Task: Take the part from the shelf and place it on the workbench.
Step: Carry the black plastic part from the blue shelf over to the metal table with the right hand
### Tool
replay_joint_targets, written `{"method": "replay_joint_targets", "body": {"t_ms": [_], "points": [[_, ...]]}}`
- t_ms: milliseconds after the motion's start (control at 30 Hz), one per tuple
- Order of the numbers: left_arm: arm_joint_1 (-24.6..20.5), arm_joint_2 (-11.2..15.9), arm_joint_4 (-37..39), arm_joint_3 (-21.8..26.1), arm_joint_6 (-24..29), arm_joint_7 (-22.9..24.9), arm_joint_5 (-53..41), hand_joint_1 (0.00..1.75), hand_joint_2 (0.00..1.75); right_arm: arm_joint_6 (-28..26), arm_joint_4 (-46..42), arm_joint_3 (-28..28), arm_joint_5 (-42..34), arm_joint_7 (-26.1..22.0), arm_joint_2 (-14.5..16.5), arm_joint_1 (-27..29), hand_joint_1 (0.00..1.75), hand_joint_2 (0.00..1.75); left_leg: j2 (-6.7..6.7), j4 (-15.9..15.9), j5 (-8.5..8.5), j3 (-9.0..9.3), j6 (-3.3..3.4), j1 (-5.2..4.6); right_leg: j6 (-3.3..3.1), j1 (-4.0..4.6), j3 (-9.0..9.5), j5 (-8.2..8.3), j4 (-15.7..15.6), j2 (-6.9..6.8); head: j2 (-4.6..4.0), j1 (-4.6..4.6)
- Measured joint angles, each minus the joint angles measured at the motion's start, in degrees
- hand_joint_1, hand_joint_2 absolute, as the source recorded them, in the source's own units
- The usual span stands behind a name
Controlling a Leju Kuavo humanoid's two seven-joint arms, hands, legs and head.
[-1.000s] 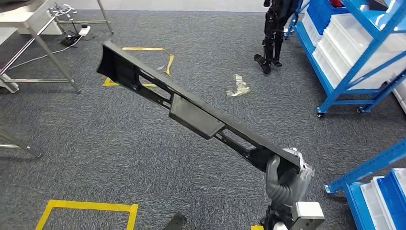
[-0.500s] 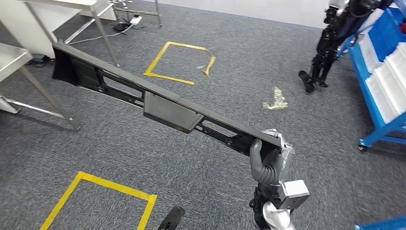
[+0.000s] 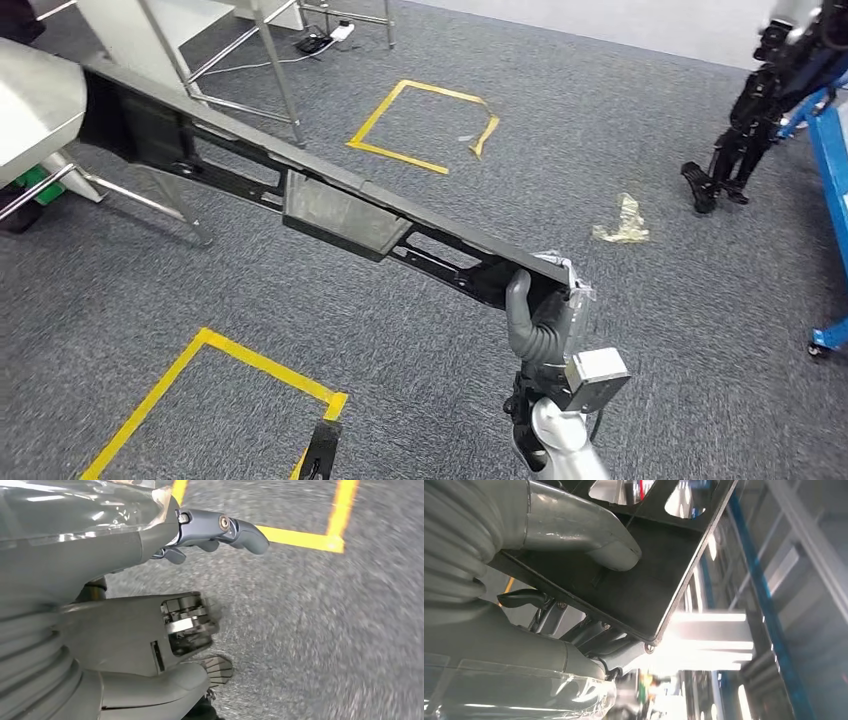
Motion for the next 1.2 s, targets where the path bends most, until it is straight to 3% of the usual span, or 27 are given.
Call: {"method": "replay_joint_targets", "body": {"t_ms": [67,100,167,233,300,333,400,433,467,533,600,700,767,833,900,933,967,1000,1033,1100,1133,1200], "points": [[0.1,-0.2,0.0,1.8,0.6,0.1,1.1,0.0,1.75,0.1,0.5,0.1,-0.1,0.0,0.4,-0.6,1.75,1.75,2.32,-6.4,2.32,3.28,0.34,-0.25,0.62,0.55,0.36,-0.44,0.0,-1.08,0.0,0.11],[0.1,-0.3,0.0,2.6,0.9,0.1,1.6,0.0,1.75,0.1,0.7,0.2,-0.1,0.0,0.5,-0.8,1.75,1.75,2.71,-7.4,2.47,3.75,0.57,-0.45,0.93,0.81,0.52,-0.6,0.0,-1.59,0.0,0.2],[0.2,-0.4,0.0,4.1,1.5,-0.2,2.7,0.0,1.75,0.1,1.1,0.3,-0.1,0.0,0.8,-1.2,1.75,1.75,1.16,-7.7,2.54,3.7,1.27,-0.76,1.63,0.98,0.81,-0.85,-0.1,-2.72,0.0,0.37],[0.3,-0.6,-0.1,5.8,2.4,-1.0,4.3,0.0,1.75,0.1,1.3,0.4,-0.1,0.0,1.0,-1.5,1.75,1.75,-0.38,-8.0,2.84,3.92,2.13,-0.72,2.15,0.71,0.23,-1.88,1.4,-0.95,0.0,0.41],[0.3,-0.8,-0.2,7.3,3.2,-1.8,5.6,0.0,1.75,0.0,1.4,0.5,-0.1,0.0,0.9,-1.7,1.75,1.75,-1.81,-8.2,3.01,4.08,2.8,-0.52,2.06,0.46,-2.7,-4.61,7.5,2.71,0.01,0.54],[0.4,-0.8,-0.3,7.9,3.5,-2.1,6.1,0.0,1.75,0.0,1.5,0.5,-0.1,0.0,0.9,-1.7,1.75,1.75,-2.62,-8.2,3.01,4.07,3.0,-0.51,1.97,0.52,-4.83,-6.13,11.7,3.8,0.01,0.58],[0.5,-0.8,-0.5,8.7,4.1,-2.4,7.0,0.0,1.75,0.0,1.7,0.5,-0.2,0.1,0.7,-1.7,1.75,1.75,-4.51,-8.1,3.01,4.09,3.1,-0.6,2.23,0.66,-7.85,-7.2,16.6,4.38,0.01,0.6],[0.6,-0.8,-0.6,9.0,4.4,-2.5,7.5,0.0,1.75,0.0,1.8,0.5,-0.2,0.1,0.7,-1.7,1.75,1.75,-5.51,-8.1,3.01,4.14,3.09,-0.61,2.59,0.67,-7.74,-6.26,15.7,4.49,0.01,0.6],[0.6,-0.8,-0.6,9.2,4.6,-2.7,8.0,0.0,1.75,0.0,1.8,0.6,-0.3,0.1,0.7,-1.8,1.75,1.75,-6.47,-8.1,3.0,4.22,3.06,-0.59,3.01,0.61,-6.47,-4.51,12.4,4.78,0.01,0.6],[0.6,-0.8,-0.7,9.4,5.0,-3.0,9.1,0.0,1.75,-0.1,1.9,0.9,-0.5,0.1,0.7,-2.4,1.75,1.75,-8.09,-7.9,2.93,4.25,2.77,-0.58,3.4,0.4,-2.81,-0.96,4.0,6.87,0.01,0.62],[0.5,-0.8,-0.8,9.4,5.2,-3.3,10.1,0.0,1.75,-0.2,1.9,1.3,-0.6,0.2,0.7,-3.2,1.75,1.75,-9.09,-7.9,2.97,3.99,2.22,-0.65,2.73,0.39,-1.09,0.38,0.4,8.53,0.01,0.55],[0.0,-0.8,-1.0,9.3,5.7,-3.3,11.0,0.0,1.75,-0.3,2.0,1.9,-0.8,0.4,0.8,-3.9,1.75,1.75,-10.06,-7.9,3.13,3.63,1.4,-0.58,1.46,0.26,-0.8,0.56,0.2,7.34,0.01,0.51],[-0.4,-0.9,-1.2,9.2,6.2,-3.5,12.0,0.0,1.75,-0.3,2.0,2.4,-1.0,0.7,1.0,-4.4,1.75,1.75,-7.43,-5.7,1.67,2.53,1.0,-0.76,0.49,-0.14,-0.47,0.58,0.0,5.93,0.0,0.27],[-0.6,-0.9,-1.4,8.9,6.6,-4.5,12.9,0.0,1.75,-1.0,2.2,2.7,-1.2,0.9,1.0,-4.7,1.75,1.75,-3.64,0.3,-1.52,-0.44,0.57,-0.73,-0.25,0.03,-0.25,0.39,0.0,4.43,0.01,-0.04],[0.4,0.7,-1.5,9.0,4.5,-7.1,14.3,0.0,1.75,-2.4,2.2,2.7,-0.9,0.9,0.8,-4.1,1.75,1.75,-2.46,6.3,-3.62,-3.57,0.08,-0.38,-0.55,0.15,-0.13,0.19,0.0,2.7,0.01,-0.09],[1.5,2.4,-1.5,9.1,1.2,-8.7,14.7,0.0,1.75,-2.8,1.8,2.7,-0.7,1.0,0.5,-3.4,1.75,1.75,-2.27,6.7,-3.25,-3.83,-0.14,-0.22,-0.62,0.12,-0.04,0.06,0.0,1.93,0.01,-0.1],[2.8,4.3,-1.6,9.3,-3.3,-10.0,14.9,0.0,1.75,-2.9,1.2,2.7,-0.3,1.1,0.1,-2.6,1.75,1.75,-1.95,5.3,-2.06,-3.08,-0.33,-0.05,-0.63,0.08,0.1,-0.12,0.0,1.18,0.01,-0.09],[4.0,6.4,-1.7,9.5,-8.9,-10.7,14.4,0.0,1.75,-2.5,0.4,2.6,0.1,1.5,-0.3,-2.0,1.75,1.75,-1.24,1.9,-0.25,-1.2,-0.42,0.1,-0.57,0.04,0.26,-0.3,0.0,0.69,0.01,-0.12],[5.0,8.3,-1.8,9.7,-14.6,-10.8,13.3,0.0,1.75,-1.8,-0.4,2.5,0.5,1.9,-0.6,-1.7,1.75,1.75,0.26,-2.0,1.17,0.92,-0.43,-0.01,-0.36,0.17,0.39,-0.49,0.1,0.27,0.01,-0.14],[5.7,11.2,-2.2,9.8,-24.1,-10.7,10.4,0.0,1.75,0.1,-1.5,2.2,1.1,2.8,-1.0,-1.9,1.75,1.75,2.19,-7.0,2.59,3.49,0.03,-0.45,0.21,0.65,0.55,-0.86,0.1,-0.65,0.01,-0.19],[5.6,12.1,-2.5,9.8,-27.8,-10.9,9.0,0.0,1.75,1.0,-1.9,2.0,1.3,3.1,-1.1,-2.1,1.75,1.75,2.32,-7.6,2.49,3.72,0.34,-0.75,0.53,0.86,0.68,-1.05,0.1,-1.26,0.01,-0.17],[5.4,13.1,-2.9,9.8,-34.0,-11.8,6.5,0.0,1.75,2.7,-2.4,1.7,1.8,3.5,-1.2,-2.6,1.75,1.75,0.41,-7.8,2.57,3.72,1.09,-0.83,1.24,0.92,1.07,-1.47,0.0,-2.49,0.01,-0.13]]}}
